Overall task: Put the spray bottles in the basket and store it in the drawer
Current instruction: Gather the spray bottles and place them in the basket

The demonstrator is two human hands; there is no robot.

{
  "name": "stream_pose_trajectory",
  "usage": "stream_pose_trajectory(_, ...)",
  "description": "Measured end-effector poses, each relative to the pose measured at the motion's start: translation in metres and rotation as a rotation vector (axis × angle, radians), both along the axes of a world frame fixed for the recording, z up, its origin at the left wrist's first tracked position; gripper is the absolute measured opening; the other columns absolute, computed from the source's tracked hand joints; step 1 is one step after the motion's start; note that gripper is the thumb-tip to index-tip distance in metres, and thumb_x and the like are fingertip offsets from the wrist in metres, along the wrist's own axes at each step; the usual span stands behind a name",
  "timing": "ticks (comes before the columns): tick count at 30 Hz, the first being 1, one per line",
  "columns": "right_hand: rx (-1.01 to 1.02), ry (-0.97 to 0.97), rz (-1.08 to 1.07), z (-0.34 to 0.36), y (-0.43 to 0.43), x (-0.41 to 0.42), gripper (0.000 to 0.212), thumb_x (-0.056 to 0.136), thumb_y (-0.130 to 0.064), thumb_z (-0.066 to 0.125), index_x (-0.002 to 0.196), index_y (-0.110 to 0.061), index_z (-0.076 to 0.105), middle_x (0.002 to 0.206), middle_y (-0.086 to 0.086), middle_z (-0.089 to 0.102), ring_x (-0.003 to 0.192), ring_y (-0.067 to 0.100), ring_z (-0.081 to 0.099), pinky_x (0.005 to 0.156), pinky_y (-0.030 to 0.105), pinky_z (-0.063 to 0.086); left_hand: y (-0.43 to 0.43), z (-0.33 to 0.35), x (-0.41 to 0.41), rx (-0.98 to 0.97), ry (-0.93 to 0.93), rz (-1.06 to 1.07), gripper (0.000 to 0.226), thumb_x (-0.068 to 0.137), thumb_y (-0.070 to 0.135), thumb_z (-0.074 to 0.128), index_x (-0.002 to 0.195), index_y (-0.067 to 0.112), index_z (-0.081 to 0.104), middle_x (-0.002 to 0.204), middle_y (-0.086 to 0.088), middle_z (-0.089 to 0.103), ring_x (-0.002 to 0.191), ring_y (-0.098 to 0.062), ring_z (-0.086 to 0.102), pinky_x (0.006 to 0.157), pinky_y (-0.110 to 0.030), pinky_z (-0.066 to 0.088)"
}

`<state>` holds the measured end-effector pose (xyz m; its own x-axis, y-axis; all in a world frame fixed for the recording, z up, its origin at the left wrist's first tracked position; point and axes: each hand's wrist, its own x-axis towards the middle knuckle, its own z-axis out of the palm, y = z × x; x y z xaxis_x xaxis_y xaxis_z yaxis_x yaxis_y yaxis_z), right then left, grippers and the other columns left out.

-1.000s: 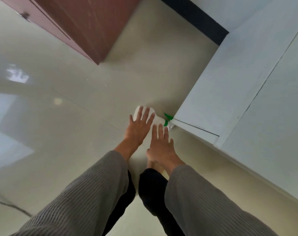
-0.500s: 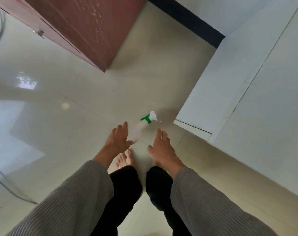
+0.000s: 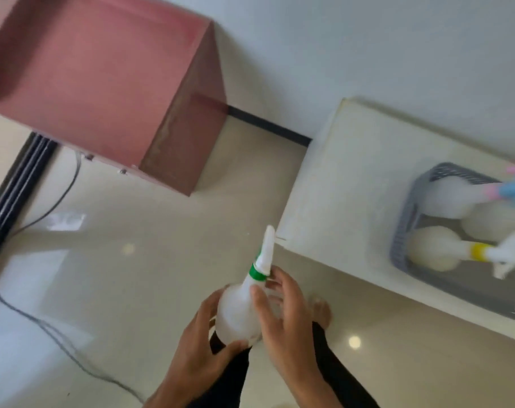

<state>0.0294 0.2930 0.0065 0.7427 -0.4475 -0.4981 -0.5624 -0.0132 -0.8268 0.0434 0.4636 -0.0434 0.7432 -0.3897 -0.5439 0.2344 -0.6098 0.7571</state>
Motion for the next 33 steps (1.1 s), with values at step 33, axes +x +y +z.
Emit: stream_pose_trajectory(33,-0.464,-0.167,-0.298,0.007,-0.380,-0.183,0.035,0.092,-0.022,0.063,0.124,-0.009,0.059,0.119,0.005,0.064,0.109,0.012,0.059,0.094,0.018,0.049,-0.486,0.025,-0.119,0.174,-0.461,-0.521,0.074,0.078,0.015,0.077,0.142,0.014,0.041,0.144,-0.008,0.047,0.119,-0.029,0.059,0.086,-0.041,0.054)
